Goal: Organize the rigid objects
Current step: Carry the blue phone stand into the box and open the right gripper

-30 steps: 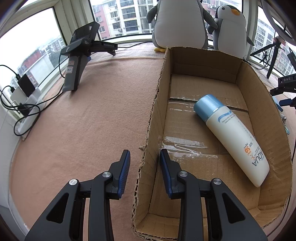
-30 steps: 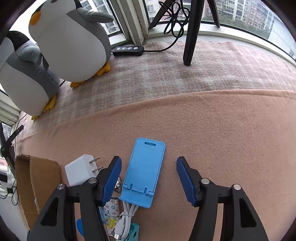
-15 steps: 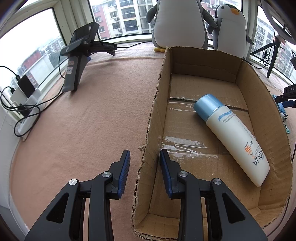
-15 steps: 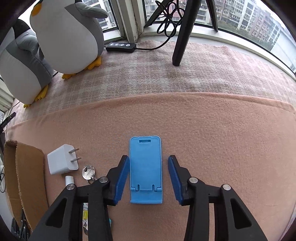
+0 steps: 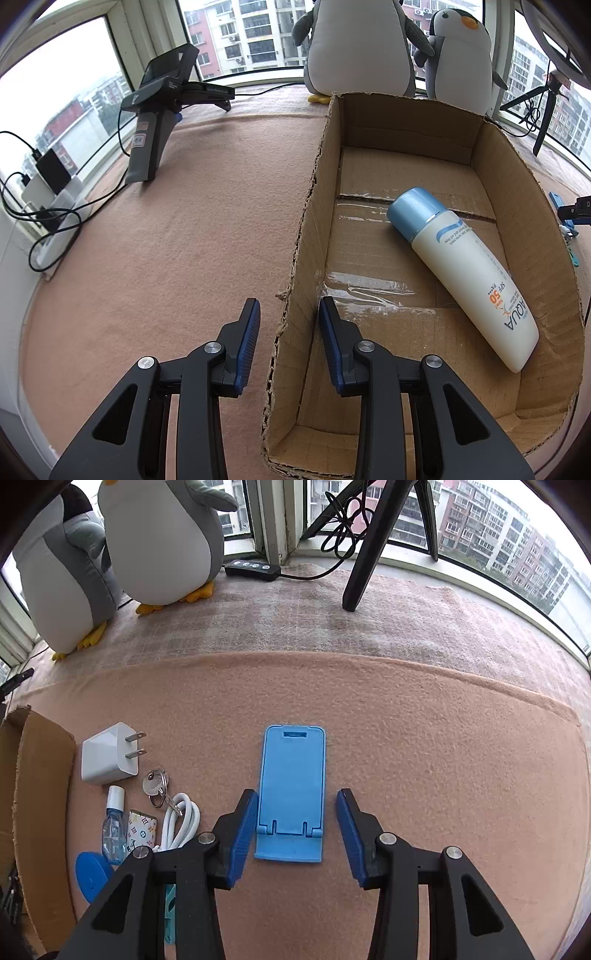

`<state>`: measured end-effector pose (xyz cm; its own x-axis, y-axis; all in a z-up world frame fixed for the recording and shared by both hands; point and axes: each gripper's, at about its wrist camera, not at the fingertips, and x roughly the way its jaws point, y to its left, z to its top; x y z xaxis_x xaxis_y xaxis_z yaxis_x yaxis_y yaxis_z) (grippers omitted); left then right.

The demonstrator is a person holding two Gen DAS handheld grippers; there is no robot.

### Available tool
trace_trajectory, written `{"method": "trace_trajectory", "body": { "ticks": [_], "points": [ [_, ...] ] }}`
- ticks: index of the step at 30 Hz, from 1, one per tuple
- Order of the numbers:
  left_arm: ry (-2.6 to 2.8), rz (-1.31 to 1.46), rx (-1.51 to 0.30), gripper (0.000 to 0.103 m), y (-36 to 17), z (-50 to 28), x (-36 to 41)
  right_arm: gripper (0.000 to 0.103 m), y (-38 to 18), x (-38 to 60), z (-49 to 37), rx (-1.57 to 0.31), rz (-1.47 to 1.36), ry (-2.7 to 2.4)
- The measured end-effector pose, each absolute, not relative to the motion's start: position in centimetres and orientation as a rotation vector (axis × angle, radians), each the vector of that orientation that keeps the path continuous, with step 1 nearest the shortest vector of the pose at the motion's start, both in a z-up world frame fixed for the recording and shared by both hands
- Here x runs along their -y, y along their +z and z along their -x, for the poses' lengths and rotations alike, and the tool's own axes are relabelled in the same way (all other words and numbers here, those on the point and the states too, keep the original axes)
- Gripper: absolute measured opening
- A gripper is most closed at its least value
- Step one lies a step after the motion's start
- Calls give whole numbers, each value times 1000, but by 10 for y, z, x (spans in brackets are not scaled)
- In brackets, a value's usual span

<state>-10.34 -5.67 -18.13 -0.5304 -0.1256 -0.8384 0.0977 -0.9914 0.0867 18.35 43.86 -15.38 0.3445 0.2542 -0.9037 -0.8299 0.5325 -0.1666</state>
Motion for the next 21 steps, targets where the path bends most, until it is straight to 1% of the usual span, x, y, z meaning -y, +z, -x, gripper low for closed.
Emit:
{"method": "trace_trajectory", "body": {
  "ticks": [3,12,21],
  "points": [
    [-2641,-1450,43,31,-181,104,57,33,-154,-446,-181,-960,716,783],
    [-2642,-1444,40,31,-181,102,57,33,-146,-437,-166,-946,670,788],
    [-2641,-1438,56,31,-181,102,55,33,-108,-423,-101,-904,609,948]
  ]
}}
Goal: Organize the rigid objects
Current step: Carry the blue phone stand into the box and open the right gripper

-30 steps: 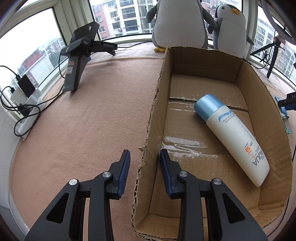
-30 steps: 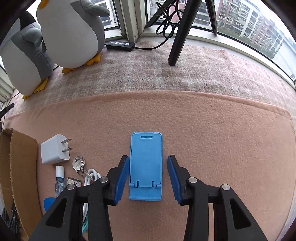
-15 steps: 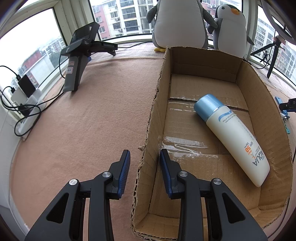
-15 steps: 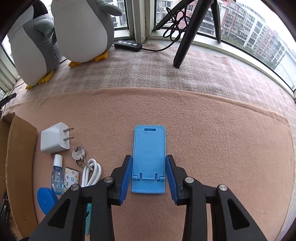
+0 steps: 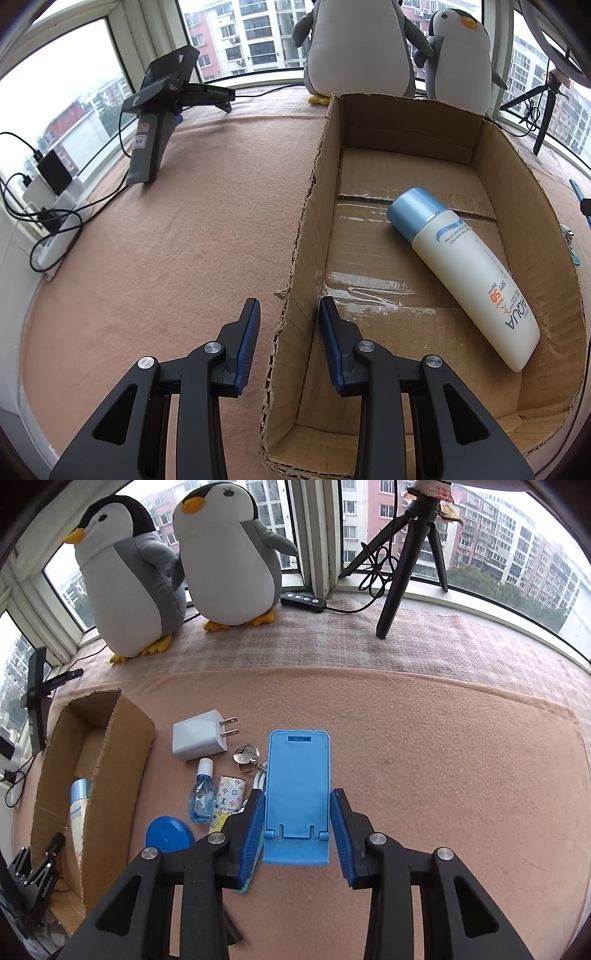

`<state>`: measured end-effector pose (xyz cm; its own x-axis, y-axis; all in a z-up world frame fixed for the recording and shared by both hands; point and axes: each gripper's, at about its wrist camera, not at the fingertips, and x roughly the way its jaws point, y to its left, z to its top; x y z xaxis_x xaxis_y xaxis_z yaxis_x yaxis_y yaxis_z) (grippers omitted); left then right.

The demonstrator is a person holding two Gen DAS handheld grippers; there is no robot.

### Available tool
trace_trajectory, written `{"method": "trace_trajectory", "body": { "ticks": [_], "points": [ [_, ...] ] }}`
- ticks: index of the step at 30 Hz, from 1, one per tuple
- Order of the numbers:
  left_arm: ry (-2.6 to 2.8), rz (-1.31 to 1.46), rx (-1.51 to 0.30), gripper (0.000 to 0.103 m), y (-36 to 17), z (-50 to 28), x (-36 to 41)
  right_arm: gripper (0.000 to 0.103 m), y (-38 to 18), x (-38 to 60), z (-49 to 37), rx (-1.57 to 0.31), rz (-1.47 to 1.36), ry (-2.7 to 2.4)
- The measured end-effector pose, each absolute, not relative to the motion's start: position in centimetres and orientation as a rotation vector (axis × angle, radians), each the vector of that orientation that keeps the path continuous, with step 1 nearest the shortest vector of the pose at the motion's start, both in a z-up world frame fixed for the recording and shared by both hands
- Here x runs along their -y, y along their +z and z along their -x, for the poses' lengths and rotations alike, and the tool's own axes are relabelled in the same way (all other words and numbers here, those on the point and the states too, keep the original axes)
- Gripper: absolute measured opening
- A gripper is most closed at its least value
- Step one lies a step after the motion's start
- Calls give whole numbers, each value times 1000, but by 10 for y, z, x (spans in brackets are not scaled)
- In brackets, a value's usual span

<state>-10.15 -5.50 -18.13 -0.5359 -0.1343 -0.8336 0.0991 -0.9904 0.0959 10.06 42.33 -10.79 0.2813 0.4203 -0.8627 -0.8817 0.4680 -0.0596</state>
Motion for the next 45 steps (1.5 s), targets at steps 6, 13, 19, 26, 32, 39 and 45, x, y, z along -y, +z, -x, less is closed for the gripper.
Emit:
{"method": "trace_trajectory", "body": {
  "ticks": [6,13,19,26,32,39,45],
  "points": [
    [-2642,-1433,57,31,-182,101,54,33,-91,-428,-35,-883,618,1116],
    [-2642,-1430,58,31,-182,101,53,33,-93,-438,35,-857,693,1264],
    [-2643,-1431,57,31,-182,101,54,33,-115,-445,71,-865,774,1324],
    [-2643,-1429,57,31,-182,101,53,33,-132,-446,90,-869,831,1349],
    [-2643,-1429,57,31,-182,101,53,33,-134,-445,99,-862,842,1367],
    [-2642,-1427,57,31,-181,101,53,59,-129,-441,103,-828,837,1369],
    [-2642,-1424,62,31,-181,101,51,59,-128,-439,101,-834,830,1360]
  ]
}}
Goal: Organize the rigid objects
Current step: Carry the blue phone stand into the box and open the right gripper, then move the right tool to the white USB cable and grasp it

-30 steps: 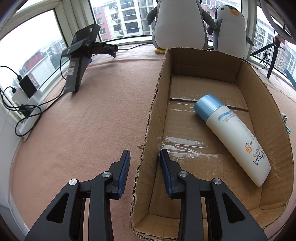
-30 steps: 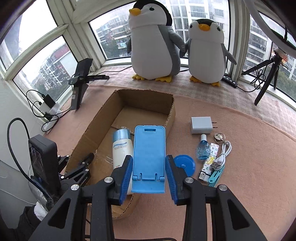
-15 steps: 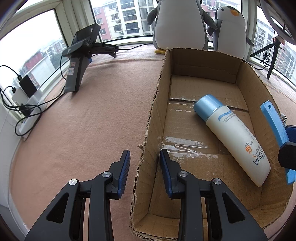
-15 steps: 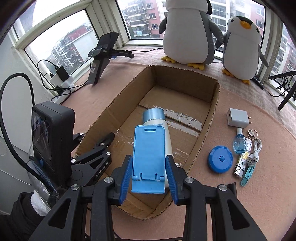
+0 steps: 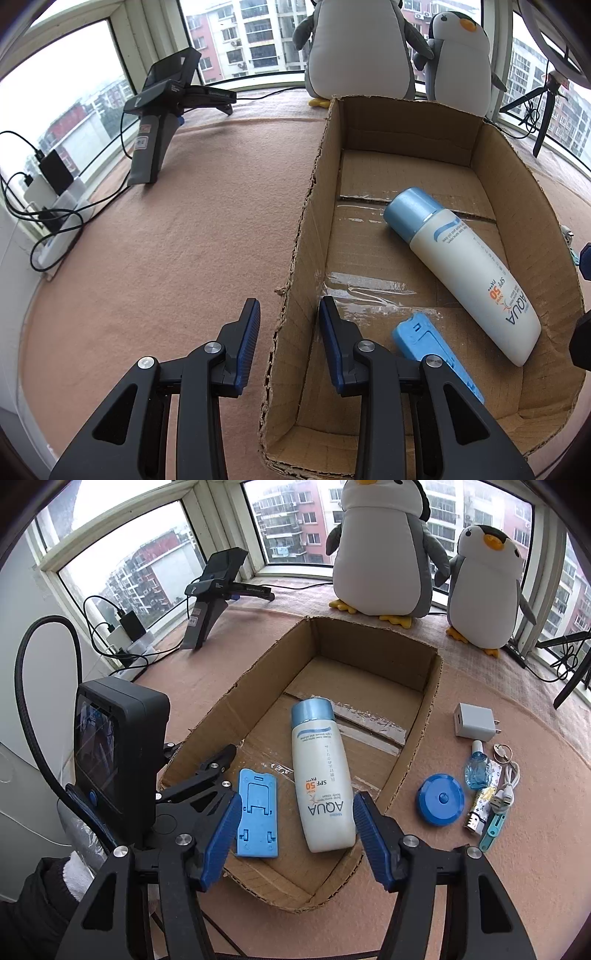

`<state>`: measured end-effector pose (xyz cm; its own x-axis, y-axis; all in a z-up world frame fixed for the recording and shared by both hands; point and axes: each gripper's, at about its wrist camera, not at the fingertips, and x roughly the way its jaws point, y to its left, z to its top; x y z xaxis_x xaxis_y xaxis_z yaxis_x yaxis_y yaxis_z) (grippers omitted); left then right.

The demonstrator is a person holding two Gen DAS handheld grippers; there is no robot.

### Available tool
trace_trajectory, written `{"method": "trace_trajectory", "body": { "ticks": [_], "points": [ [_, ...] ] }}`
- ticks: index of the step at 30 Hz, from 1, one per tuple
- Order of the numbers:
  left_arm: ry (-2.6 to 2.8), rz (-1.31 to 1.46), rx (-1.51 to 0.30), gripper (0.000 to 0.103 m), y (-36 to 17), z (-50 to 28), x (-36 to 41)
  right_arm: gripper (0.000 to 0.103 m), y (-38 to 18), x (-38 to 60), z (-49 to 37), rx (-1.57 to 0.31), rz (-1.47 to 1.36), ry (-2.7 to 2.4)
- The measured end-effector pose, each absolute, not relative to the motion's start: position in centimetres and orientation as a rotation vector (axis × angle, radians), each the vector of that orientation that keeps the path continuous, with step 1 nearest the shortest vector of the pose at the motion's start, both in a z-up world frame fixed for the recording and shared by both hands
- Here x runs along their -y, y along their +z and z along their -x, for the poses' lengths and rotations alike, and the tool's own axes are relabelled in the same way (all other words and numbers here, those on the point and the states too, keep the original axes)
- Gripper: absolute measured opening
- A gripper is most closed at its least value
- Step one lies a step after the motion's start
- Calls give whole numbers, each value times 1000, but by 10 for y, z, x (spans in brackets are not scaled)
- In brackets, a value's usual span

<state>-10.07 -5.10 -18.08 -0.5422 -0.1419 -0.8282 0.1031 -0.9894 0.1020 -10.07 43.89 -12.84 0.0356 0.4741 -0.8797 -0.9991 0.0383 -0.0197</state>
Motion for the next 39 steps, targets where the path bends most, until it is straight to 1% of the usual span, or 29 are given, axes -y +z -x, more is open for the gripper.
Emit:
{"method": "trace_trajectory", "body": {
  "ticks": [11,26,30,33,34,36,37,39],
  "points": [
    [-2642,-1423,65,31,-181,101,50,59,-118,-432,81,-844,780,1311],
    [-2643,-1423,65,31,-181,101,50,59,-95,-414,-12,-872,633,1104],
    [-2642,-1421,66,31,-181,101,50,59,-99,-416,-44,-915,599,1051],
    [-2642,-1422,64,31,-181,101,50,58,-107,-419,-72,-1003,562,1029],
    [-2642,-1422,63,31,-181,101,50,58,-109,-420,-82,-1032,541,1025],
    [-2643,-1422,64,31,-181,101,50,52,-113,-423,-100,-1074,518,997],
    [-2643,-1422,64,31,-181,101,50,48,-115,-425,-108,-1098,508,987],
    [-2643,-1421,63,31,-181,101,50,45,-120,-429,-121,-1144,491,977]
  ]
}}
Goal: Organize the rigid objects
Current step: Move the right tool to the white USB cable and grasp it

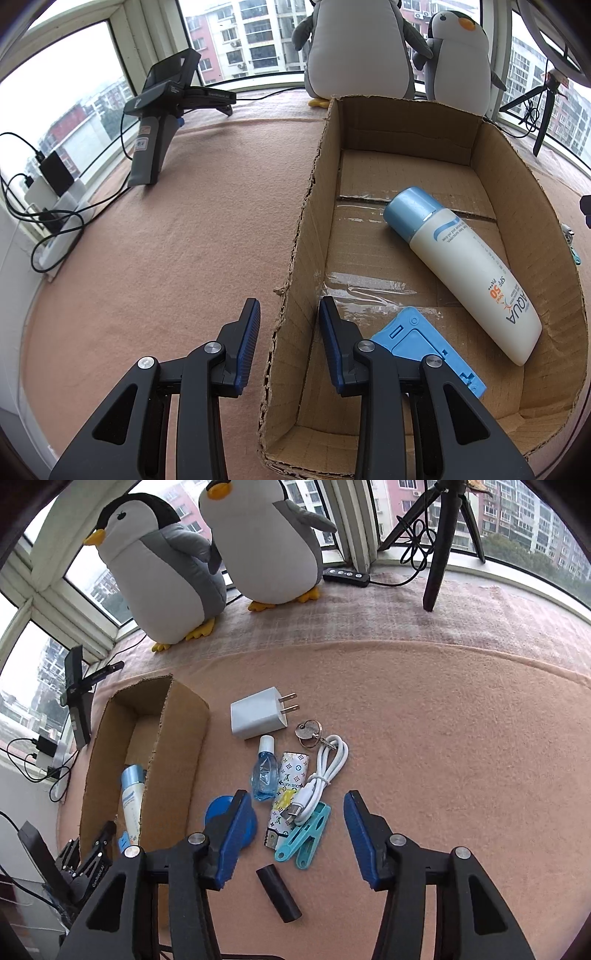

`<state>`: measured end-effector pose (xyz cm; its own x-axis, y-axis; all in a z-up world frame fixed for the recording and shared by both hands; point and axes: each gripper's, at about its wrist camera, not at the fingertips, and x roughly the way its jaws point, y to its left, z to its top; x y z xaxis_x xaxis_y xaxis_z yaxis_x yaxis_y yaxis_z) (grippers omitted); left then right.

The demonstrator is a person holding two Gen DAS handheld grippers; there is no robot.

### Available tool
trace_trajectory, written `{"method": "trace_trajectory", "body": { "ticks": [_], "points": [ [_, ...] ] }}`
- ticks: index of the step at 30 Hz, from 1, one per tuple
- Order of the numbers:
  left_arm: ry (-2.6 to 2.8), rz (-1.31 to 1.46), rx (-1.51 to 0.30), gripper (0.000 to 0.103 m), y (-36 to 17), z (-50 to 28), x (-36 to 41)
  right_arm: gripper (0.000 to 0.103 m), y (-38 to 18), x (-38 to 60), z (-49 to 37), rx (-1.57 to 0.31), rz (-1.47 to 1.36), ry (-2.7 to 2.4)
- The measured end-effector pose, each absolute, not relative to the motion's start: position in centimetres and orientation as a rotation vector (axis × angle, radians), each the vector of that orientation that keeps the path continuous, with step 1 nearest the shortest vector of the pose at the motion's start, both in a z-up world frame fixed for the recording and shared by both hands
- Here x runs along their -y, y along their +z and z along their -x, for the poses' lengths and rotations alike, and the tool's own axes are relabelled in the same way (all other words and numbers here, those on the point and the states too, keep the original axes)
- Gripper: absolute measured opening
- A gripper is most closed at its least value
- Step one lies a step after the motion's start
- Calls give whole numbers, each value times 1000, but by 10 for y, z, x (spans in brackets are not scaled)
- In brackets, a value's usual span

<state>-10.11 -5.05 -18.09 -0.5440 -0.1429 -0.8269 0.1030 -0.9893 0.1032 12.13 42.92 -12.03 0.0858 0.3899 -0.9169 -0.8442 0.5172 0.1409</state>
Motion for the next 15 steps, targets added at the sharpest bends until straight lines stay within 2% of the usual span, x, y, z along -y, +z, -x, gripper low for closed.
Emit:
{"method": "trace_trajectory", "body": {
  "ticks": [4,10,15],
  "points": [
    [-2643,-1421,64,31,-181,101,50,39,-134,-439,-135,-1220,493,952],
    [-2643,-1421,64,31,-181,101,50,38,-150,-446,-142,-1272,494,943],
    [-2643,-1420,66,31,-181,101,50,29,-159,-450,-141,-1293,514,931]
  ]
}}
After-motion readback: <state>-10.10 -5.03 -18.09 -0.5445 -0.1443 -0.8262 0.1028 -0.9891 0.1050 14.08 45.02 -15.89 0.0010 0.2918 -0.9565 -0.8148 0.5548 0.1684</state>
